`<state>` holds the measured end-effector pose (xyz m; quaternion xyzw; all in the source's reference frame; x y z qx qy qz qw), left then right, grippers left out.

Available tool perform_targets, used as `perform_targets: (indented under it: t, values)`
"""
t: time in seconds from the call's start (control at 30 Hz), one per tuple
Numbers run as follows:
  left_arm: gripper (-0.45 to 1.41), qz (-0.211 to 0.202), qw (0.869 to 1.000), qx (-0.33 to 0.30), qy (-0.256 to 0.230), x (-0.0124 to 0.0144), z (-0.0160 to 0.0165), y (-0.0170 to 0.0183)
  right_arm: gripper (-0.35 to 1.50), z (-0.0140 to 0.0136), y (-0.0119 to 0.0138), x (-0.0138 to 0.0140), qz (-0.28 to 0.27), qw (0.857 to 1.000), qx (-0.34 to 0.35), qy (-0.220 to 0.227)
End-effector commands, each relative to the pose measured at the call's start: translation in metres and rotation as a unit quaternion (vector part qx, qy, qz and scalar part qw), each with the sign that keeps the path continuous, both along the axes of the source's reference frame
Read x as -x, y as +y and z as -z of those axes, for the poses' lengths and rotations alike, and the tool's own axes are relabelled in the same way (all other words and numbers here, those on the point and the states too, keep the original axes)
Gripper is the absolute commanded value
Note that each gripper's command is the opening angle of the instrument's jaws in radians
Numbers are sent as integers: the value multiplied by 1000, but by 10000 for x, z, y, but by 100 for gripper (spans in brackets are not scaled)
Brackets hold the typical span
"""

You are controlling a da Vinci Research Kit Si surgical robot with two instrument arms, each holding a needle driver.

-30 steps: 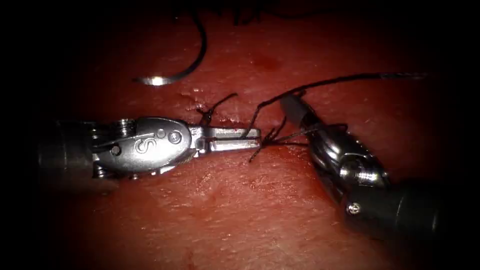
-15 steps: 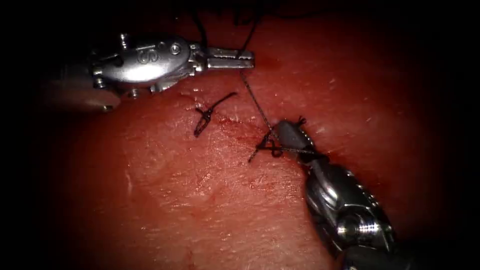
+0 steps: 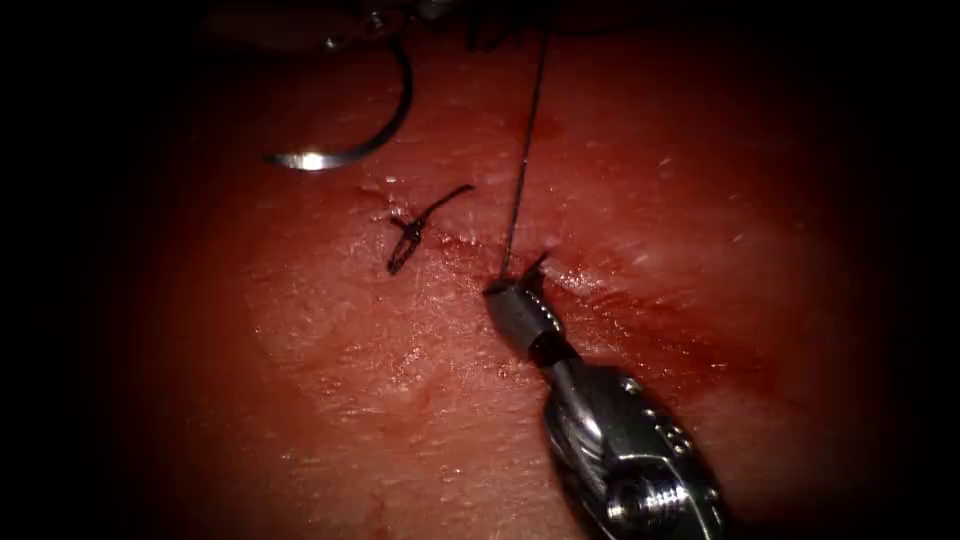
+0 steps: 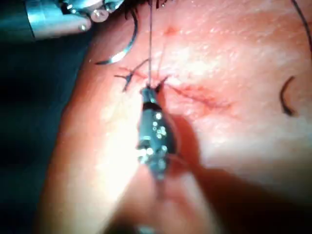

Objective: Wound Closure

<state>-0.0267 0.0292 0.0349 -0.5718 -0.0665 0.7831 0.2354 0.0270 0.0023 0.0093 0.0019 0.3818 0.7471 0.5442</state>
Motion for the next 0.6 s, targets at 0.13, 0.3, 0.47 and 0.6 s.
perform_targets:
  t: [0.13, 0.3, 0.47, 0.6]
  values:
    - [-45, 6, 1000, 8, 7, 4, -7, 13, -35, -8, -13, -6, 5, 1000, 1, 4]
    - [-45, 6, 999, 44, 21, 7, -12, 37, -35, -6, -20, -9, 12, 1000, 3, 8]
    - [-45, 9, 998, 54, 27, 14, -16, 51, -35, -3, -25, -10, 32, 999, 11, 3]
    - [-45, 15, 998, 57, 32, 24, -19, 56, -35, 0, -29, -13, 59, 998, 25, -10]
